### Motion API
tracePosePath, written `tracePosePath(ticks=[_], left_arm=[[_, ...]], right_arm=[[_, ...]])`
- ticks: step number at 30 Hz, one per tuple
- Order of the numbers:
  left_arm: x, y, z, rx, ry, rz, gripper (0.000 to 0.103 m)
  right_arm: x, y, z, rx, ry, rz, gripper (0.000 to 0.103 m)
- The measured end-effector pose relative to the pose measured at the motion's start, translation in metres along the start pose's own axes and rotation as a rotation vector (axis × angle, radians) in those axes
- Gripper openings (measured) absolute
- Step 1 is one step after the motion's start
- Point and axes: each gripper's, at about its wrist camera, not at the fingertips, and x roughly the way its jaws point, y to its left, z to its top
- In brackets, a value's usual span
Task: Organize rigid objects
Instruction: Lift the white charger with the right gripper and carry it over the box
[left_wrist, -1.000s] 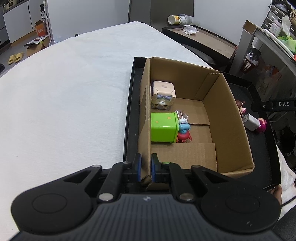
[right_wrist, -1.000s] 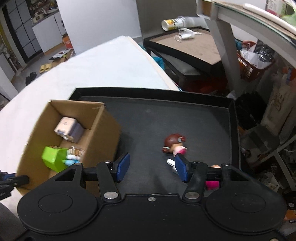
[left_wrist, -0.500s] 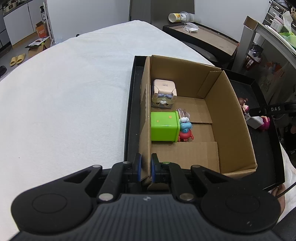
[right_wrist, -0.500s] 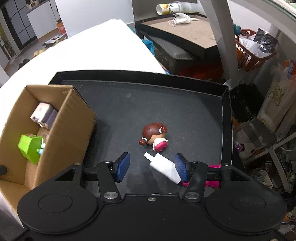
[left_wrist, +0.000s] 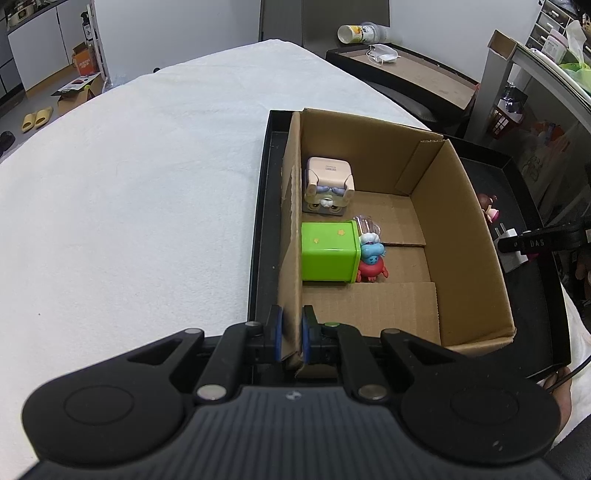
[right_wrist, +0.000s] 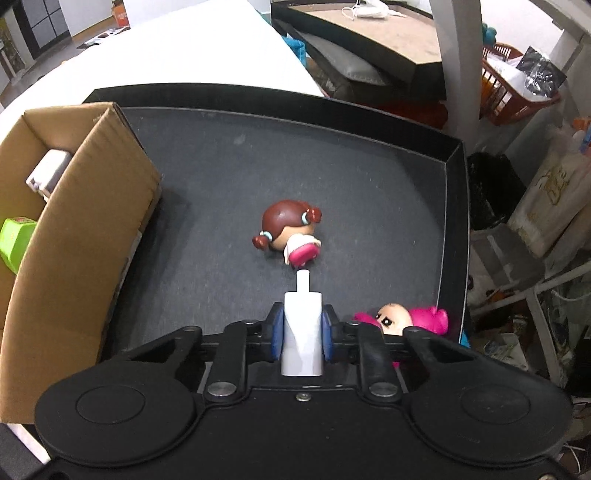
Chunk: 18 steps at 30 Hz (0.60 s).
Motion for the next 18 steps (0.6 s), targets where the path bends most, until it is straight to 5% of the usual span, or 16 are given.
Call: tracePosePath(ticks=[18], left_arm=[[0.000, 0.001, 0.000, -0.001, -0.002, -0.007, 0.009]], right_arm=[[-0.043, 0.001, 0.005, 0.039, -0.139, 0.042, 0.020]])
